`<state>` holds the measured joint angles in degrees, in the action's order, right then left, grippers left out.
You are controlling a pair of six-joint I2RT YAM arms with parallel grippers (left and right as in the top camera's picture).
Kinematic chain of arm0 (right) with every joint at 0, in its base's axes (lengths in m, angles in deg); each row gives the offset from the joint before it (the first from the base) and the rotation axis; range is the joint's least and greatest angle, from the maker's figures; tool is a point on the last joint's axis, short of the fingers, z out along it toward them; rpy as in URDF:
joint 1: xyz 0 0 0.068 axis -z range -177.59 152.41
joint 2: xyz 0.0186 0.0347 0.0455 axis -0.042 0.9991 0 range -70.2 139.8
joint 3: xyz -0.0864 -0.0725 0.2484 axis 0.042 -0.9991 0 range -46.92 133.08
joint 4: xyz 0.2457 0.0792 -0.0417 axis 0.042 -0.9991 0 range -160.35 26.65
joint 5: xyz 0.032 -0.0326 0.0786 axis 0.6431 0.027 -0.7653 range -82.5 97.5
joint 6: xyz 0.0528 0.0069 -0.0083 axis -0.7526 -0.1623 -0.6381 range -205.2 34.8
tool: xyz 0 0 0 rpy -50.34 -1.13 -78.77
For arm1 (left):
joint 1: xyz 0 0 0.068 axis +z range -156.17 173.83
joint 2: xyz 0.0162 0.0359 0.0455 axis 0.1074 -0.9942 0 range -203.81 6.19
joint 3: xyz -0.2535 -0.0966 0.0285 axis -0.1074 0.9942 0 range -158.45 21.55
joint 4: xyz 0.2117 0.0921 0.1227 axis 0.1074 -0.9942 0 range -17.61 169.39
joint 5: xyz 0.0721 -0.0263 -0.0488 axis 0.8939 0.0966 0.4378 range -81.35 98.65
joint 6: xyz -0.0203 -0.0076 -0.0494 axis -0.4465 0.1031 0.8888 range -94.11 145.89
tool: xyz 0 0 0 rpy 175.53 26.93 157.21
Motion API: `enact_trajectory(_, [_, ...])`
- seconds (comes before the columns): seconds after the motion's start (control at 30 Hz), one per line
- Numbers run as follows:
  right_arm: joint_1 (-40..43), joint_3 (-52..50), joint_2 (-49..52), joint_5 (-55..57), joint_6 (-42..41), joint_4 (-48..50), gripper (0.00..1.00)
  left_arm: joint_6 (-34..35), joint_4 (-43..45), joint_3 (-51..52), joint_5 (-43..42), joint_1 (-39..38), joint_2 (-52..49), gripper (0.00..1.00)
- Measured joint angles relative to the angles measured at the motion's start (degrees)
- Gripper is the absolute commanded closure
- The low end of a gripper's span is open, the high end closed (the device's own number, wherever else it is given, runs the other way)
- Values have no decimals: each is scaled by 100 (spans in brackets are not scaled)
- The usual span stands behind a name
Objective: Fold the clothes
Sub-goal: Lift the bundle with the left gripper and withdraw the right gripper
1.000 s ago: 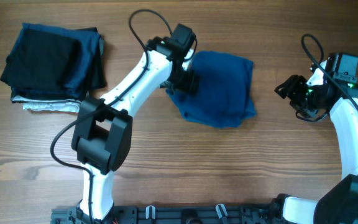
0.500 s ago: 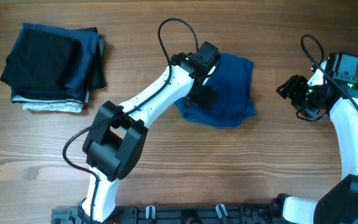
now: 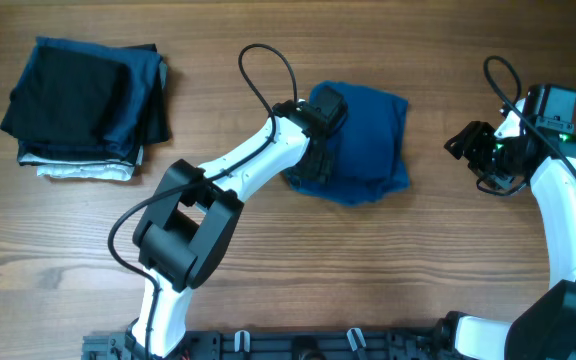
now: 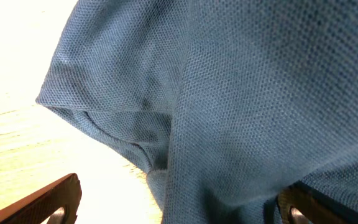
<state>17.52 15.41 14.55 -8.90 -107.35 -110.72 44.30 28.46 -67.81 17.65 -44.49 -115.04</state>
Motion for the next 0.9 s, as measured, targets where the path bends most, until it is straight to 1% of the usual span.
enact_trajectory(0.1, [0,-2,-2,0,0,-2,36,90,109,90,-79,0,0,0])
enact_trajectory(0.3, [0,-2,0,0,0,-42,36,343,682,608,-315,68,125,0])
enact_trajectory(0.37, [0,-2,0,0,0,-39,36,385,776,704,-435,105,170,5])
enact_trajectory(0.4, [0,-2,0,0,0,-39,36,424,831,741,-579,149,179,14])
enact_trajectory(0.43, [0,-2,0,0,0,-39,36,457,855,756,-682,179,181,21])
enact_trajectory(0.5, [0,-2,0,0,0,-39,36,551,944,767,-837,195,190,46])
enact_trajectory(0.53, [0,-2,0,0,0,-39,36,619,968,767,-872,195,190,51])
enact_trajectory(0.6, [0,-2,0,0,0,-39,24,702,1067,774,-1023,195,190,68])
enact_trajectory(0.63, [0,-2,0,4,13,-39,23,730,1095,787,-1084,197,190,72])
enact_trajectory(0.67, [0,-2,0,9,46,-39,23,787,1110,789,-1119,197,190,79])
enact_trajectory(0.7, [0,-2,0,15,44,-37,23,791,1137,796,-1196,197,188,88])
enact_trajectory(0.73, [0,-2,0,17,44,-37,9,839,1154,800,-1226,197,188,94])
enact_trajectory(0.77, [0,-2,0,17,44,-37,1,859,1174,804,-1270,197,188,96])
enact_trajectory(0.9, [0,-4,0,39,81,39,1,800,1239,807,-1187,186,188,96])
